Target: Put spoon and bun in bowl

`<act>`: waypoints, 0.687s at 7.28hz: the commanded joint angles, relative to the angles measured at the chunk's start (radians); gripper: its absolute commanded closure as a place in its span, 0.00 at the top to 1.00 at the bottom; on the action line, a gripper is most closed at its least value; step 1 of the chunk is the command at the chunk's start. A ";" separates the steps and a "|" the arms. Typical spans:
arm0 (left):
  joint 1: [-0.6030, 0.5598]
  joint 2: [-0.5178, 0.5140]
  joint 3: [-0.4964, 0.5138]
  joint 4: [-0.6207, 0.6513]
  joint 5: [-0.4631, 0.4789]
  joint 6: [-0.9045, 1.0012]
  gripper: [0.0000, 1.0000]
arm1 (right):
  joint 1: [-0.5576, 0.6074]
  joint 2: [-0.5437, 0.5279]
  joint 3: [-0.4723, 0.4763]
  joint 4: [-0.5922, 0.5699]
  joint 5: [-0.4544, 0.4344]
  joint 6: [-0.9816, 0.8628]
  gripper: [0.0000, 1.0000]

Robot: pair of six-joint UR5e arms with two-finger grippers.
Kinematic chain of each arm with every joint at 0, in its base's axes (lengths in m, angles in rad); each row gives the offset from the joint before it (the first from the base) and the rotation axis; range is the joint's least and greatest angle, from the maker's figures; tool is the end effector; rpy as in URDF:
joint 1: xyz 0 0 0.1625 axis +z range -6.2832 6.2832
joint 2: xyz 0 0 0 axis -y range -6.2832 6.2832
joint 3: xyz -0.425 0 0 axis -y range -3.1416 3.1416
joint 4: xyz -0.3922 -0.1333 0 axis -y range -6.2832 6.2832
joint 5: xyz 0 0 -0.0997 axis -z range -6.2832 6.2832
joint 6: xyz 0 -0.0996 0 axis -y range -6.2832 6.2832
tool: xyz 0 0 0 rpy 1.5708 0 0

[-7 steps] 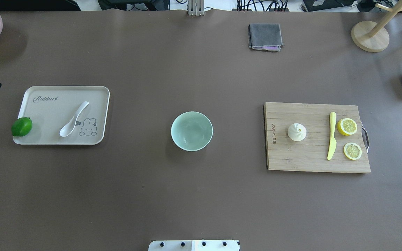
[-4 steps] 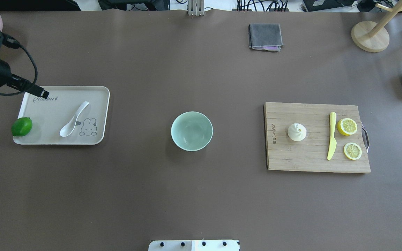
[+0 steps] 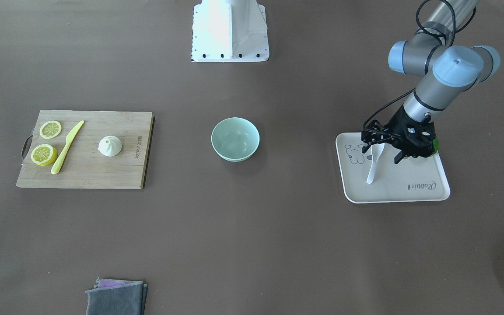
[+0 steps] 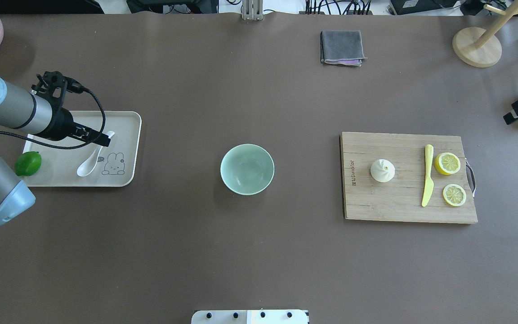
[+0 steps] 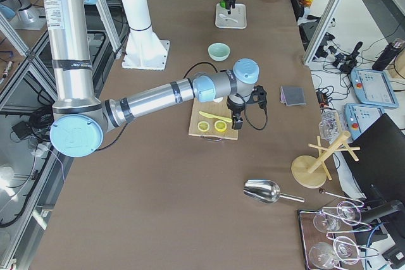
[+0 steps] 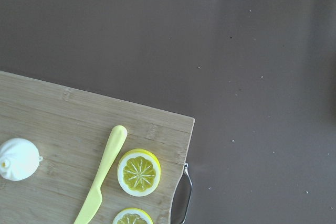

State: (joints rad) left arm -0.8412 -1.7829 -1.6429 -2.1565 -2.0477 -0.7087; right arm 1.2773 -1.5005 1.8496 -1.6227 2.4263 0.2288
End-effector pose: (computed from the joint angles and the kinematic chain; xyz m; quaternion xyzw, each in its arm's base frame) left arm 0.3332 -0.5040 0.4489 0.1669 0.4309 0.1087 0.8801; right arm -0.0927 -0.5077 0.4856 0.0242 -0.4311 -0.0905 0.8974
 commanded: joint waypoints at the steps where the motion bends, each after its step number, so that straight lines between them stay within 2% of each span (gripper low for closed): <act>1: 0.008 -0.044 0.075 -0.019 0.007 0.002 0.98 | -0.074 0.005 0.039 0.001 -0.006 0.090 1.00; 4: 0.010 -0.047 0.139 -0.091 0.008 0.005 0.97 | -0.130 0.022 0.040 0.000 -0.010 0.101 1.00; 5: 0.008 -0.047 0.144 -0.095 0.006 0.000 0.92 | -0.136 0.022 0.040 0.000 -0.009 0.101 1.00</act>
State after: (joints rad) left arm -0.8323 -1.8293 -1.5142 -2.2348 -2.0406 -0.7055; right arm 1.1558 -1.4822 1.8896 -1.6224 2.4178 0.3274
